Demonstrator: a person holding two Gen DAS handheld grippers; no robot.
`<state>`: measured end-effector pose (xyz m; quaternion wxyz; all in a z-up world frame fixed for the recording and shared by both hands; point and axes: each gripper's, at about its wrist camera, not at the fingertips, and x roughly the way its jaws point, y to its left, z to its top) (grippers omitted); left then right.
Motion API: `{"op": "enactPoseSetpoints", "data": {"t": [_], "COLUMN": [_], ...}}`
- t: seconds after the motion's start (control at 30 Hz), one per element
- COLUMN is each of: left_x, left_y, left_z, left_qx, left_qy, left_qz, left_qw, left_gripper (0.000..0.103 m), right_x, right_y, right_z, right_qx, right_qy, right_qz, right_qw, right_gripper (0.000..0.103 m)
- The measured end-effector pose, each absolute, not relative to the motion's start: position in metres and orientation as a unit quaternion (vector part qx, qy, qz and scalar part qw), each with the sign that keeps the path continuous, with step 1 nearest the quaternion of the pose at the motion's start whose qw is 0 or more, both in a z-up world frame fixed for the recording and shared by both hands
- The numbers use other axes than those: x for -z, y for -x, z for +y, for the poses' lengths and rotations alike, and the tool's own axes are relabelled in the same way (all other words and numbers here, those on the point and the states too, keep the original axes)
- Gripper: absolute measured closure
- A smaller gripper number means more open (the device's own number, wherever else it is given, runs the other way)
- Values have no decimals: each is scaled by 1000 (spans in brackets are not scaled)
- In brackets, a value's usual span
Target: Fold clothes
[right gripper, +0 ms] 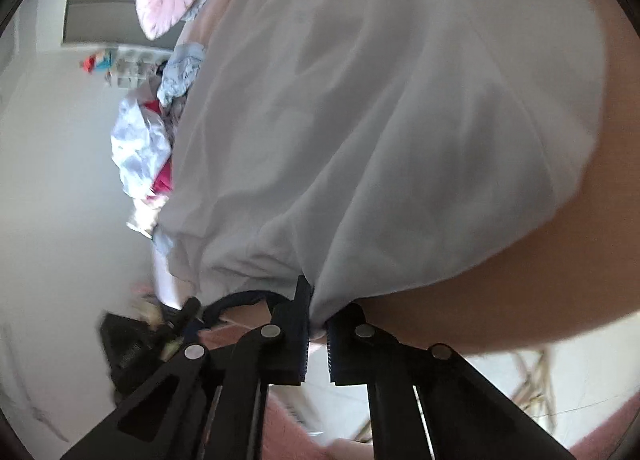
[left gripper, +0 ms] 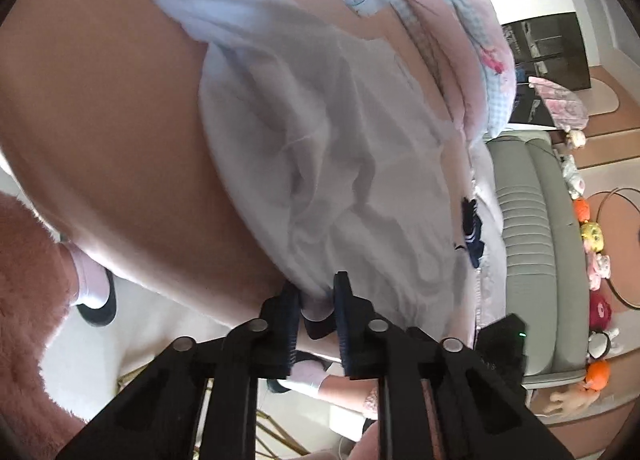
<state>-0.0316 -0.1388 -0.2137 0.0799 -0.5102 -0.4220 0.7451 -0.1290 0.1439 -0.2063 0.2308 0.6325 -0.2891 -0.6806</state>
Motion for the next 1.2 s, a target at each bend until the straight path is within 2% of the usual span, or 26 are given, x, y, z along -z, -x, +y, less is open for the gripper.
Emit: {"op": "enactPoseSetpoints", "data": {"t": [0.17, 0.27, 0.3, 0.4, 0.47, 0.5, 0.53, 0.57, 0.6, 0.73, 0.87, 0.93, 0.97, 1.0, 1.03, 1.07, 1.2], "left_x": [226, 231, 226, 213, 208, 206, 207, 209, 211, 213, 223, 226, 224, 221, 219, 214, 161], "left_y": [28, 23, 20, 14, 13, 14, 17, 19, 23, 33, 52, 64, 69, 75, 80, 84, 74], "left_z": [-142, -141, -145, -160, -166, -169, -171, -174, -178, -178, -180, -181, -178, -176, -173, -170, -164], "left_qx": [-727, -713, -715, -713, -729, -736, -738, -736, -735, -763, -764, -762, -765, -767, -769, -773, -817], "left_qy": [565, 579, 565, 522, 506, 498, 493, 488, 484, 465, 453, 446, 449, 451, 454, 453, 392], "left_qz": [-386, -392, -406, -459, -457, -456, -459, -466, -474, -449, -459, -469, -462, -456, -449, -443, -414], "left_qw": [58, 58, 69, 99, 69, 52, 44, 41, 40, 22, 3, -2, 10, 21, 33, 47, 91], "left_gripper": [95, 95, 95, 92, 81, 75, 63, 57, 57, 57, 57, 56, 56, 57, 94, 97, 97], "right_x": [197, 197, 197, 192, 186, 182, 179, 176, 179, 200, 202, 202, 196, 190, 184, 178, 151], "right_y": [104, 94, 92, 88, 88, 89, 89, 91, 95, 113, 124, 132, 134, 136, 137, 139, 144], "right_z": [128, 127, 133, 154, 174, 185, 197, 208, 221, 238, 236, 236, 235, 234, 232, 231, 226], "right_qx": [711, 708, 705, 697, 708, 718, 727, 736, 742, 713, 743, 759, 762, 765, 768, 770, 783], "right_qy": [-636, -644, -645, -637, -620, -608, -597, -585, -575, -585, -557, -539, -532, -525, -518, -511, -478], "right_qz": [-181, -164, -176, -225, -252, -263, -274, -287, -308, -361, -349, -343, -344, -346, -347, -348, -350], "right_qw": [238, 236, 237, 240, 226, 213, 199, 182, 155, 136, 129, 124, 132, 141, 149, 157, 189], "right_gripper": [101, 99, 95, 94, 90, 85, 80, 66, 56, 56, 56, 58, 62, 74, 82, 99, 100]}}
